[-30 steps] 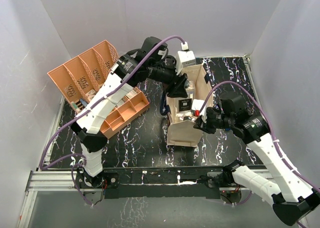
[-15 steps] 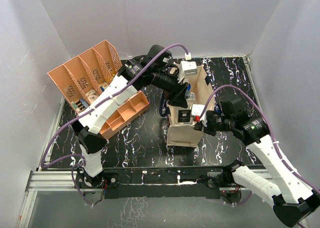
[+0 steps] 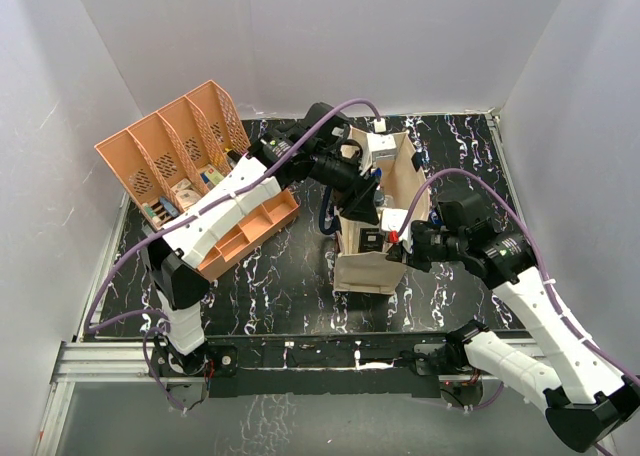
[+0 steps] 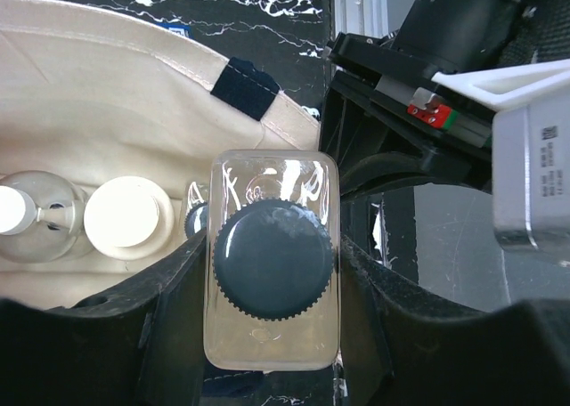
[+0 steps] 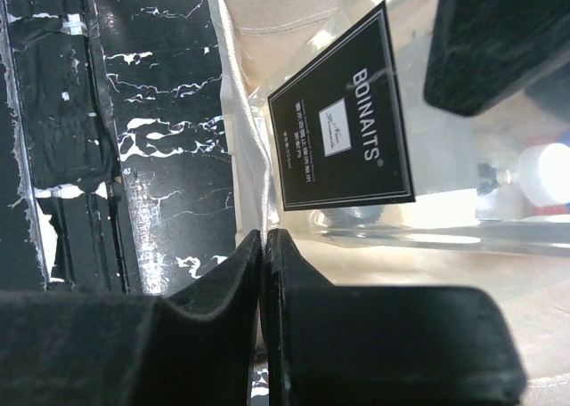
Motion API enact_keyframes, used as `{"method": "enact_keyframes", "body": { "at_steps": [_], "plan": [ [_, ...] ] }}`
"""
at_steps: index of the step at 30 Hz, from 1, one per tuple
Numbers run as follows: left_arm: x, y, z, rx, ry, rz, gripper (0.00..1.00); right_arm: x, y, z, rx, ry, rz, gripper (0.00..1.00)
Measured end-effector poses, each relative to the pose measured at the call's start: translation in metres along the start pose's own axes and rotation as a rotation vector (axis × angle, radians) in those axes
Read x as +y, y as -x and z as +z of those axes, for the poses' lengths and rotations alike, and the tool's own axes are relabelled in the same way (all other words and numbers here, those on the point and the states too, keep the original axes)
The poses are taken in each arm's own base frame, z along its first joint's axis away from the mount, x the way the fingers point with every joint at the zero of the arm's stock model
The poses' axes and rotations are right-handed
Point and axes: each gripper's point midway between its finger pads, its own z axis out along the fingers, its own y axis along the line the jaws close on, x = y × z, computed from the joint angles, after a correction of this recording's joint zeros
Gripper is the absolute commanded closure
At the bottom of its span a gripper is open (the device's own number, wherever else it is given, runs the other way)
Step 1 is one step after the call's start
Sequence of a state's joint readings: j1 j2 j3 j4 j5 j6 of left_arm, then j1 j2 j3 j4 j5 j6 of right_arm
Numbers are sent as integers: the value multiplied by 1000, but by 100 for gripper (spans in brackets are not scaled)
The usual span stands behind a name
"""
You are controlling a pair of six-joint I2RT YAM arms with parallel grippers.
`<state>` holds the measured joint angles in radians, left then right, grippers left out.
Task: Place the personal care products into the canvas bag
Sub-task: Place the care product in the canvas bag.
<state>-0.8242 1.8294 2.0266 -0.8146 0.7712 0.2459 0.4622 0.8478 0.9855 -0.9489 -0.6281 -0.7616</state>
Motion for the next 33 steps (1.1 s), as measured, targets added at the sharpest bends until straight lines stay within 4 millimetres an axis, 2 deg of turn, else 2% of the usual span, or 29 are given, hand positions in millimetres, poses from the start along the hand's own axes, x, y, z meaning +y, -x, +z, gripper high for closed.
{"method": "enact_keyframes", "body": {
  "at_steps": [18, 23, 33],
  "plan": [
    [9, -36, 27, 26, -15, 24, 100, 1, 1, 1, -4, 8, 1, 92],
    [8, -40, 33, 17, -29, 38, 100, -1, 2, 1, -3, 7, 9, 92],
    [8, -63, 47, 42, -47, 56, 100, -4, 6, 0, -4, -2, 32, 92]
  ]
}}
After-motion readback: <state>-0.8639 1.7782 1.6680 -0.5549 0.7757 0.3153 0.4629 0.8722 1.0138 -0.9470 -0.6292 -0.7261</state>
